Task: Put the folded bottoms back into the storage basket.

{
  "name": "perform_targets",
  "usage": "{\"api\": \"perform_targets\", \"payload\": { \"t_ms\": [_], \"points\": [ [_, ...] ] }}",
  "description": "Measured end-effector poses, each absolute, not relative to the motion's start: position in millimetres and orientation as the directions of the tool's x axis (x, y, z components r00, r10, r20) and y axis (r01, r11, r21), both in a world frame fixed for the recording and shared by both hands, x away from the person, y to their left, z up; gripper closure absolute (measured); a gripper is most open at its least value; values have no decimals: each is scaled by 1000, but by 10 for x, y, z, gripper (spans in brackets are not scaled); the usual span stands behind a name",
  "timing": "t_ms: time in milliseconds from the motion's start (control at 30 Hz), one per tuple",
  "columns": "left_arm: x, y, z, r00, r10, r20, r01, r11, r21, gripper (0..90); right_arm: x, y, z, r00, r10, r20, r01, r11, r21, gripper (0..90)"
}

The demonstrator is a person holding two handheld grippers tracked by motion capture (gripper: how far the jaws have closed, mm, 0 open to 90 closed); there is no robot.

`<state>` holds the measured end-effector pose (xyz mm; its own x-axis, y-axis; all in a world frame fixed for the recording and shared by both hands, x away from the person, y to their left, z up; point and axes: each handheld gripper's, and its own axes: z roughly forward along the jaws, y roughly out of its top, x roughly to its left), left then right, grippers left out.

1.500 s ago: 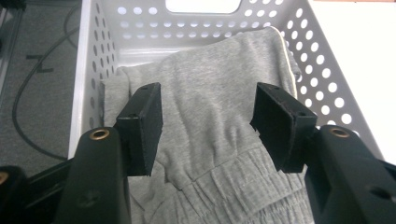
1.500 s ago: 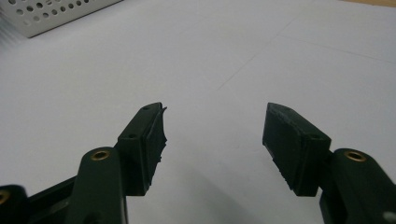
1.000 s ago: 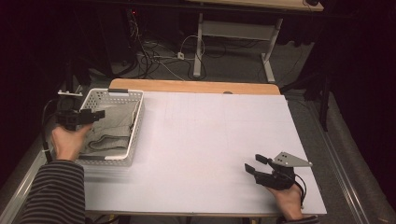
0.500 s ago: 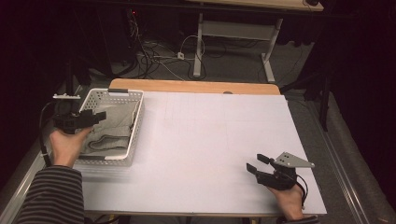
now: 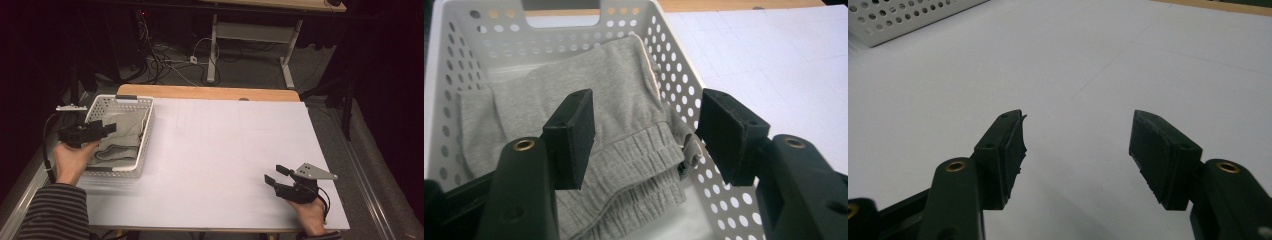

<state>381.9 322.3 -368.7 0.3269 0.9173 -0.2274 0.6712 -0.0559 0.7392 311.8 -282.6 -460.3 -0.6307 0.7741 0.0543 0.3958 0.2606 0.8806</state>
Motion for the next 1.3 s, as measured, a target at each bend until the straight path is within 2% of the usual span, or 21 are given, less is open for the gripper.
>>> {"api": "perform_targets", "payload": {
  "t_ms": [1100, 1300],
  "points": [
    [3540, 3142, -3755, 397, 888, -231, 622, -75, 779, 377, 3113, -2824, -4602, -631, 774, 55, 395, 259, 881, 398],
    [3486, 3104, -3792, 414, 886, -211, 619, -104, 779, 369, 3112, -2823, -4603, -632, 773, 55, 395, 261, 881, 398]
  ]
}}
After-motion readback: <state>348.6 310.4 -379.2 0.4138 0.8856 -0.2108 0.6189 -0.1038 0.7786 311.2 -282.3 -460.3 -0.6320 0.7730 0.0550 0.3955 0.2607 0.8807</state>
